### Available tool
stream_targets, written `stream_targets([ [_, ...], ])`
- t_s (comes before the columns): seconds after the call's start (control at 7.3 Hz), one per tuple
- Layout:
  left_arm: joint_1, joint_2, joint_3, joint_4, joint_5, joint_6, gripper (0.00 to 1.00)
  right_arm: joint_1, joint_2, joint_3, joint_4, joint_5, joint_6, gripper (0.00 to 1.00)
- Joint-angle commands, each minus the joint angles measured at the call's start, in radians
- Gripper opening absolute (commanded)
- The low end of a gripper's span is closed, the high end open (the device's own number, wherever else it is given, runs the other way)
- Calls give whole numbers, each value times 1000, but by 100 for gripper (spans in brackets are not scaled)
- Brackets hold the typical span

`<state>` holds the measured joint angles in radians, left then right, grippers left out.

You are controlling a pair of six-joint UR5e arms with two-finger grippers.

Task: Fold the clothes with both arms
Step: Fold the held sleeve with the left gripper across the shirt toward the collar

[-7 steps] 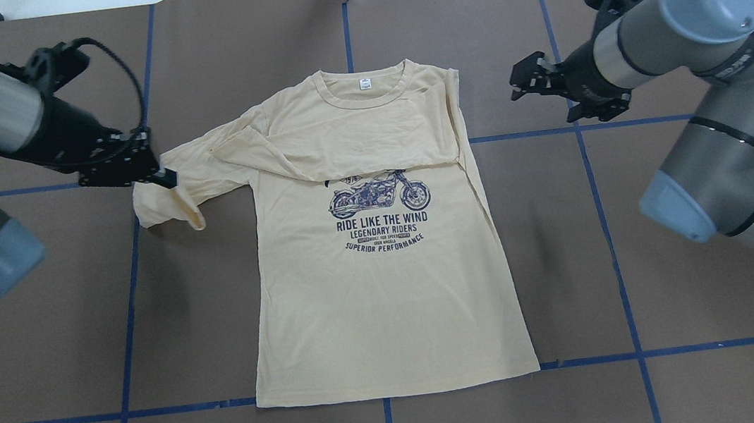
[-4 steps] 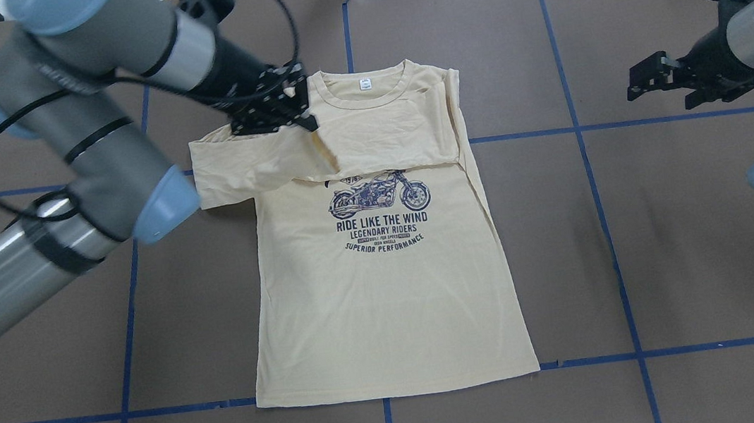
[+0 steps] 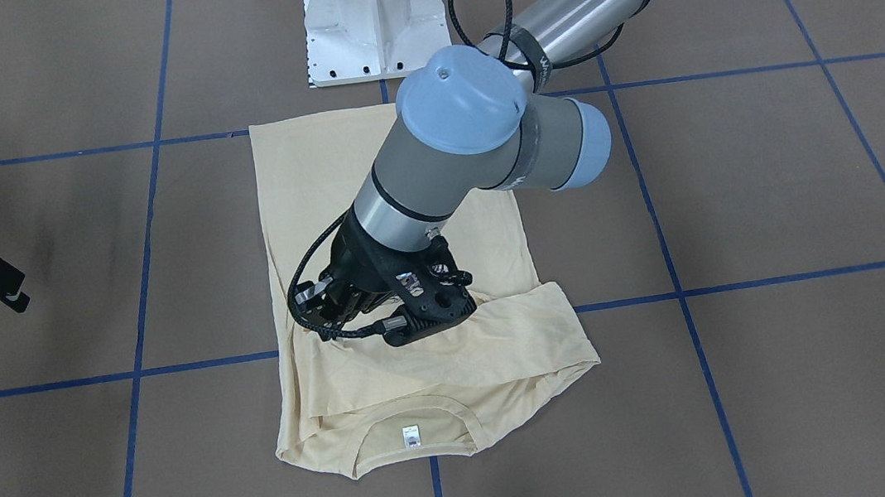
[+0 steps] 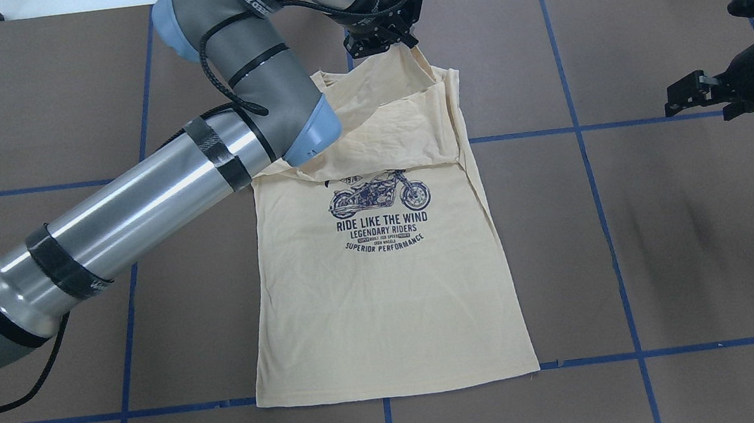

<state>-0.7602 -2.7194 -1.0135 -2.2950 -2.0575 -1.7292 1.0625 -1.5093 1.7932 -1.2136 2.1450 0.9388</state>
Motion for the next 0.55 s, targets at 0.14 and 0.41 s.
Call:
stream_targets([
  [0.14,58,-52,102,-92,135,-62,0,-1,-2,-14,0,1,0,100],
  [0.41,78,-82,177,-159,162,-70,21,-2,0,-15,0,-1,6,100],
])
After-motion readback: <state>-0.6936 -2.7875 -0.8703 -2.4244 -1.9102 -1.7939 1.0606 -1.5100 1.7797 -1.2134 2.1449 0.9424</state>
